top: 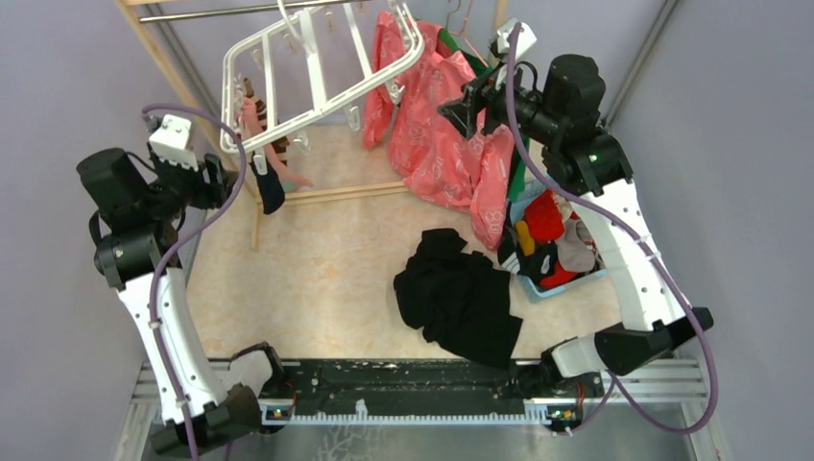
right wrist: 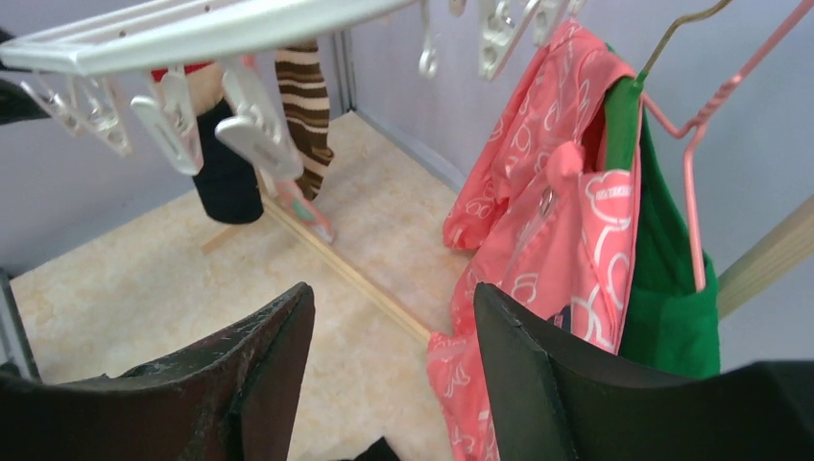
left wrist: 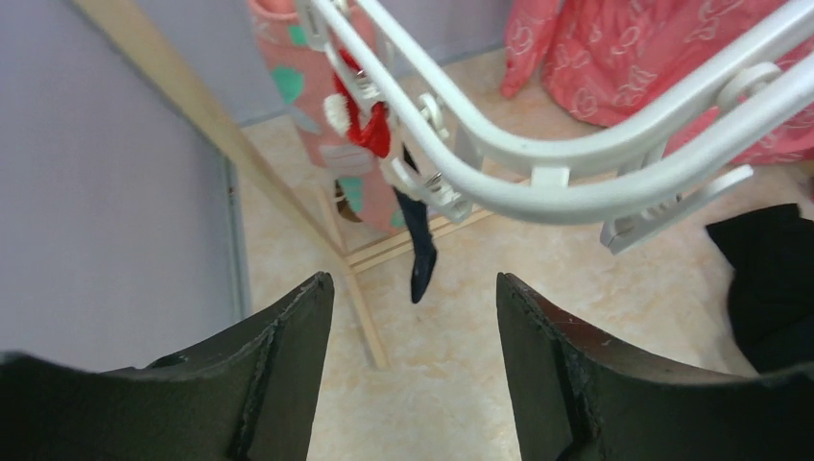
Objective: Remove the socks clipped to the hanger
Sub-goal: Adjust the hanger on the clothesline.
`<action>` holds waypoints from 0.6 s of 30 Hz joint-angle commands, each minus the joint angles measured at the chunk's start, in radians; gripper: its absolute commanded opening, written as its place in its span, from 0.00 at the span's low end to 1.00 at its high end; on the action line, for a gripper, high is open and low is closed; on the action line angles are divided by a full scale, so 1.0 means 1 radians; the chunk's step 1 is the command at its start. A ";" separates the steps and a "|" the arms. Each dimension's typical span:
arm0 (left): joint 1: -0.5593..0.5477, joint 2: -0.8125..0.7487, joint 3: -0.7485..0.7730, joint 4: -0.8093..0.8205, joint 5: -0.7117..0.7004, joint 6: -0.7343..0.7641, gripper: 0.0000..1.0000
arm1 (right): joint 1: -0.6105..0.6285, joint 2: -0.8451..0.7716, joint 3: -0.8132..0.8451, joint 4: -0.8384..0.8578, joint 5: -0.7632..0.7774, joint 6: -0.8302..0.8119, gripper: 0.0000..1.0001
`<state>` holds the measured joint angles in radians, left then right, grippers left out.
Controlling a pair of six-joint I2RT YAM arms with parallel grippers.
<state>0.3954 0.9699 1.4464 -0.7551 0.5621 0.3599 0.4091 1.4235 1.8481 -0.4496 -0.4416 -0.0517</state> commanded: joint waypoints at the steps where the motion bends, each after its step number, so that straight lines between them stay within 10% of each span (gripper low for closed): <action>1: 0.007 0.051 -0.006 0.079 0.197 -0.024 0.68 | -0.007 -0.094 -0.068 0.039 -0.034 -0.033 0.63; 18: 0.009 0.123 -0.122 0.377 0.549 -0.175 0.41 | -0.007 -0.185 -0.208 0.020 -0.065 -0.035 0.63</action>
<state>0.3977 1.1309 1.3670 -0.5133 0.9833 0.2596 0.4091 1.2751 1.6520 -0.4610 -0.4839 -0.0830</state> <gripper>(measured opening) 0.439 0.631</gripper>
